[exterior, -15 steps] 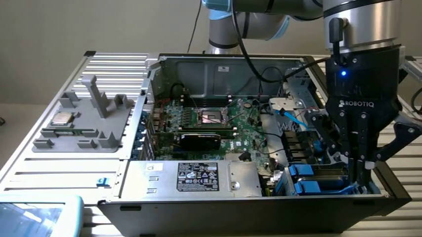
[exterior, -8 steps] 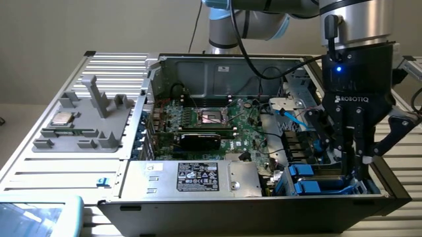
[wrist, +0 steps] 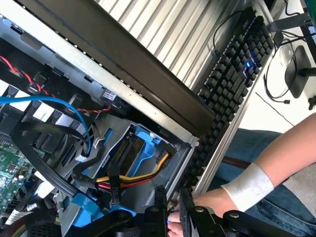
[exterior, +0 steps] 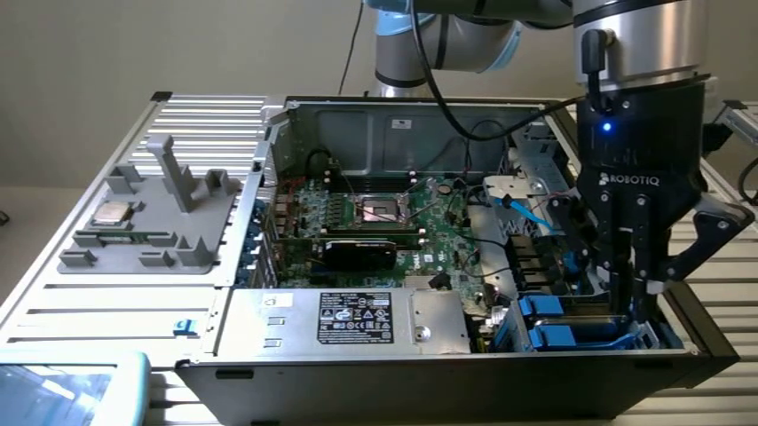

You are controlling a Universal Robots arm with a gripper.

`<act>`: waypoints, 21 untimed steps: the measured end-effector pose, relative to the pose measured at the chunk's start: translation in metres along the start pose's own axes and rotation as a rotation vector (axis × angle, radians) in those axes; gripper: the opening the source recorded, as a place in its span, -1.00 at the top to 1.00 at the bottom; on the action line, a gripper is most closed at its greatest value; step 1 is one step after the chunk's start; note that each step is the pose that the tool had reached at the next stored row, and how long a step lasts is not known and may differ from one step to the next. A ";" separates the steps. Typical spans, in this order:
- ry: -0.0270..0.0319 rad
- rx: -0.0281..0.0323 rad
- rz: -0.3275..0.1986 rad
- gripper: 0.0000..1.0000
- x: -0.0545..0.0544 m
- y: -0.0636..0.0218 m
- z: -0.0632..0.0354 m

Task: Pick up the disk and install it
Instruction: 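Insert the first disk wire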

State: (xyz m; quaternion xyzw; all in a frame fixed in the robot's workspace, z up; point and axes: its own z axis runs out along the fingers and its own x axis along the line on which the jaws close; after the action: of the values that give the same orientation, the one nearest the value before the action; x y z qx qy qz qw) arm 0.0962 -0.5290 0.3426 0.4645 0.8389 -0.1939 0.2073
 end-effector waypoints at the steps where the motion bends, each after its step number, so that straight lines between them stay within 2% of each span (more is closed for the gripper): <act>1: 0.0052 -0.0077 0.001 0.51 0.000 -0.0002 0.0003; 3: 0.0119 -0.0230 0.004 0.51 -0.001 -0.0008 0.0008; 4: 0.0131 -0.0300 0.005 0.51 -0.002 -0.0012 0.0011; 7: 0.0114 -0.0543 0.008 0.51 -0.003 -0.0021 0.0022; 8: 0.0105 -0.0596 0.008 0.51 -0.004 -0.0027 0.0028; 12: 0.0138 -0.0629 0.009 0.51 -0.006 -0.0041 0.0042; 13: 0.0193 -0.0690 0.011 0.51 -0.006 -0.0044 0.0046; 15: 0.0303 -0.0860 0.018 0.51 -0.007 -0.0050 0.0052; 18: 0.0289 -0.1020 0.024 0.51 -0.008 -0.0059 0.0061; 21: 0.0344 -0.1144 0.029 0.51 -0.011 -0.0078 0.0081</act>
State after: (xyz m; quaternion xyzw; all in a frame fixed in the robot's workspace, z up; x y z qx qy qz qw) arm 0.0962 -0.5448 0.3427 0.4673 0.8452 -0.1346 0.2219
